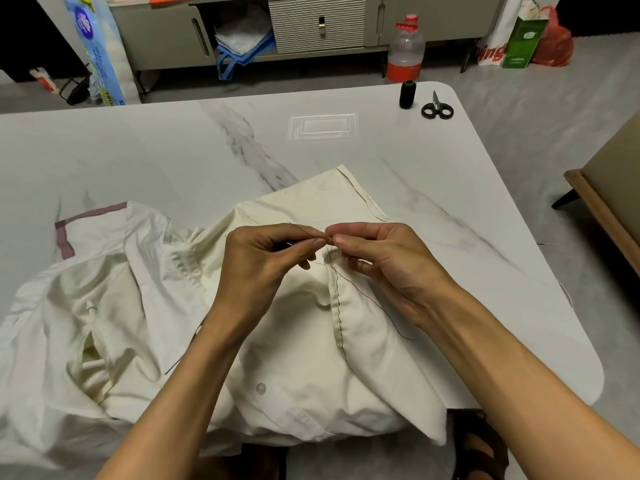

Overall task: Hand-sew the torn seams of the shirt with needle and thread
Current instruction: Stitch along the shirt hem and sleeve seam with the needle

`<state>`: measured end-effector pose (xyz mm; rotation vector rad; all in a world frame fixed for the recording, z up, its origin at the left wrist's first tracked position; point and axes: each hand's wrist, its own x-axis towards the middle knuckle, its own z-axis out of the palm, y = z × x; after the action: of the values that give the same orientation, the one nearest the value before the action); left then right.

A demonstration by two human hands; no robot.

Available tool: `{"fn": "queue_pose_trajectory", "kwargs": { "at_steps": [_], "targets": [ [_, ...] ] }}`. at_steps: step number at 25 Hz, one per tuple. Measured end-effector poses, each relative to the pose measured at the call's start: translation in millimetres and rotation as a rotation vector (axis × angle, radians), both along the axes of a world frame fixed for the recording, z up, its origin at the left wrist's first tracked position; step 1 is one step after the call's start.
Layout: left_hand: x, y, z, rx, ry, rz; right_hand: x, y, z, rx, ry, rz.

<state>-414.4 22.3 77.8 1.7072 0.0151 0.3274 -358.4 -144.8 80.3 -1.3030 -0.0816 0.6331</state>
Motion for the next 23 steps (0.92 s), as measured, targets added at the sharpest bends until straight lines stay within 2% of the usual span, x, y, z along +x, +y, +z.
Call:
{"fn": "queue_pose_trajectory", "kwargs": {
  "at_steps": [3, 5, 6, 8, 9, 10, 11, 13, 15, 19, 21, 23],
  "targets": [
    [-0.1, -2.4, 2.6, -0.033, 0.013, -0.007, 0.3, -1.4, 1.9, -0.014, 0.028, -0.039],
    [0.0, -3.1, 3.3, -0.039, 0.021, -0.004, 1.3, -3.6, 2.9, -0.090, -0.077, -0.033],
    [0.5, -3.6, 3.4, -0.039, 0.024, -0.004, 3.1, -5.8, 1.0, -0.238, -0.272, -0.009],
    [1.5, -5.0, 3.6, -0.044, 0.031, -0.008, 7.6, -7.6, -7.6, -0.703, -0.878, 0.030],
    [1.9, -5.9, 3.6, -0.050, 0.031, -0.009, 9.0, -8.1, -12.4, -0.863, -1.102, 0.021],
    [2.4, -7.1, 3.5, -0.060, 0.030, -0.010, 10.5, -10.5, -15.0, -0.959, -1.201, -0.005],
    [2.9, -7.9, 3.1, -0.070, 0.030, -0.008, 11.7, -13.4, -17.0, -1.005, -1.204, -0.047],
    [3.5, -9.0, 2.7, -0.081, 0.033, -0.001, 13.6, -19.8, -15.8, -1.006, -1.057, -0.155],
    [4.3, -10.0, 3.0, -0.081, 0.037, 0.006, 16.1, -23.1, -14.7, -0.869, -0.750, -0.224],
    [7.7, -11.4, 2.2, -0.090, 0.052, 0.053, 15.1, -27.0, -1.1, -0.266, -0.029, -0.333],
    [9.4, -11.9, 0.7, -0.100, 0.069, 0.088, 13.3, -35.1, 8.4, 0.075, 0.143, -0.402],
    [10.4, -14.9, 0.1, -0.093, 0.082, 0.105, 12.7, -46.2, 17.0, 0.309, 0.163, -0.463]
  ]
}}
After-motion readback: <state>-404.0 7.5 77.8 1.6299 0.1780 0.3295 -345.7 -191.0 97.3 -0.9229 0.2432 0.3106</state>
